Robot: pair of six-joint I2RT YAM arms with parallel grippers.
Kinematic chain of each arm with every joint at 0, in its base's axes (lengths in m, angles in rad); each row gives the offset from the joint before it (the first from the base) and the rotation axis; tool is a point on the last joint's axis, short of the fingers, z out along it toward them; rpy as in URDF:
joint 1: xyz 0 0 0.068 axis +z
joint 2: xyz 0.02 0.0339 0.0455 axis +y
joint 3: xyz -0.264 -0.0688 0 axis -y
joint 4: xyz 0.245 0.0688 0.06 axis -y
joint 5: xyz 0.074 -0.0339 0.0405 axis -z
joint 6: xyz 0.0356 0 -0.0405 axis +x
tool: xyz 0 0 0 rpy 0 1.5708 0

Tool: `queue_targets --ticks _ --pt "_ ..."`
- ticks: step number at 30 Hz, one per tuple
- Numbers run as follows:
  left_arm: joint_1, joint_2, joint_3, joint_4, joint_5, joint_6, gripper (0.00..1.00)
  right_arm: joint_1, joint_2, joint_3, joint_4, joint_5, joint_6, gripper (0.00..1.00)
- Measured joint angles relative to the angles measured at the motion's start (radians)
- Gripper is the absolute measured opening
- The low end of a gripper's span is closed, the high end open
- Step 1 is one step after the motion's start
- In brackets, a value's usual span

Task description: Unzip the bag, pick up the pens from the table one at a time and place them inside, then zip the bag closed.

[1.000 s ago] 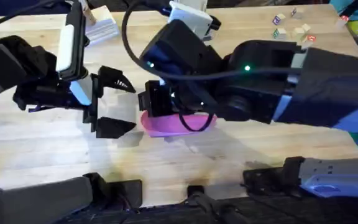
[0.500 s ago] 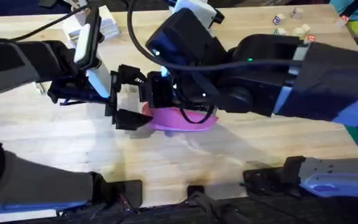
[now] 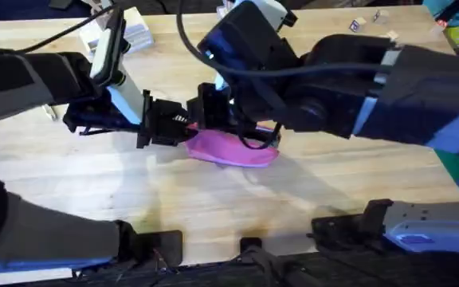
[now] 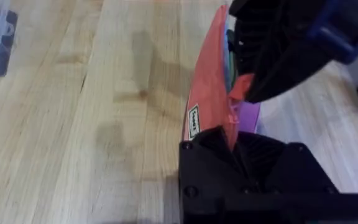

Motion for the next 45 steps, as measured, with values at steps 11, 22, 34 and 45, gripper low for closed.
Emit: queue_targets --ticks 11,22,34,45 --pt "0.000 0.000 0.000 0.003 -0.007 0.000 0.044 -0.111 -0.034 0.000 -0.207 -0.017 -0.001 0.031" --pt "0.000 0.000 0.000 -0.001 -0.008 0.000 0.044 -0.355 -0.136 0.000 -0.516 -0.043 -0.014 0.031" --pt "-0.014 0.000 -0.002 -0.008 0.009 0.000 0.042 -0.547 -0.137 0.000 -0.626 -0.102 -0.060 0.032" --pt "-0.017 0.000 -0.002 -0.008 0.009 0.000 0.042 -0.571 -0.144 -0.144 -0.582 -0.040 -0.067 0.032"
